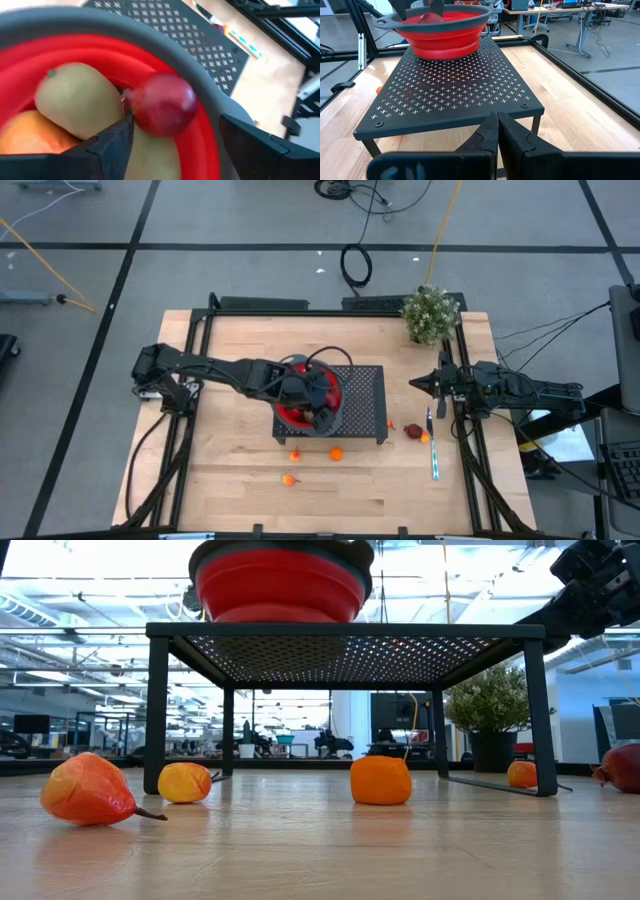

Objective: Pick & Place Fruit
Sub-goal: Put the pomegranate into the red colander on the shelf, then put the peach into the red colander on the shelf

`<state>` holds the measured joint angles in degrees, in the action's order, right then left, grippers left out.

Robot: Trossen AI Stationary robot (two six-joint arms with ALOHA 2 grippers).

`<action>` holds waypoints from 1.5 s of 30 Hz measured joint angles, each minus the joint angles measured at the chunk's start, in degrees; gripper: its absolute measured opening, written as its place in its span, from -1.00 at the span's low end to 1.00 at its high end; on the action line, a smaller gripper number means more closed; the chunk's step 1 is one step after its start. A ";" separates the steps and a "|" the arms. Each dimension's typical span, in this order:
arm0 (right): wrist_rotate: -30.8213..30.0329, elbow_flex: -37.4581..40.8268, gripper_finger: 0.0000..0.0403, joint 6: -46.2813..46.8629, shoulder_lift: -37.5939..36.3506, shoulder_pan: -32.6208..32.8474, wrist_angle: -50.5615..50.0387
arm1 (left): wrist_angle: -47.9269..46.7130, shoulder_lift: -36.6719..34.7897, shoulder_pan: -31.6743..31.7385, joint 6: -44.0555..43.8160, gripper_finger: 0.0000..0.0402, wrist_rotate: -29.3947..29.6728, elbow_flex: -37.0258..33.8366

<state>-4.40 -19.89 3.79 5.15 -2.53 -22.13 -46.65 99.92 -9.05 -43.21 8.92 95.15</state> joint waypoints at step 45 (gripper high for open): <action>0.01 -0.01 -1.00 0.00 0.01 0.00 -0.02 | 7.03 -5.92 -27.57 -53.43 -0.28 5.98 0.07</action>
<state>-4.40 -19.90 3.79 5.15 -2.53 -22.15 -39.63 94.00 -36.62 -96.65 14.90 95.22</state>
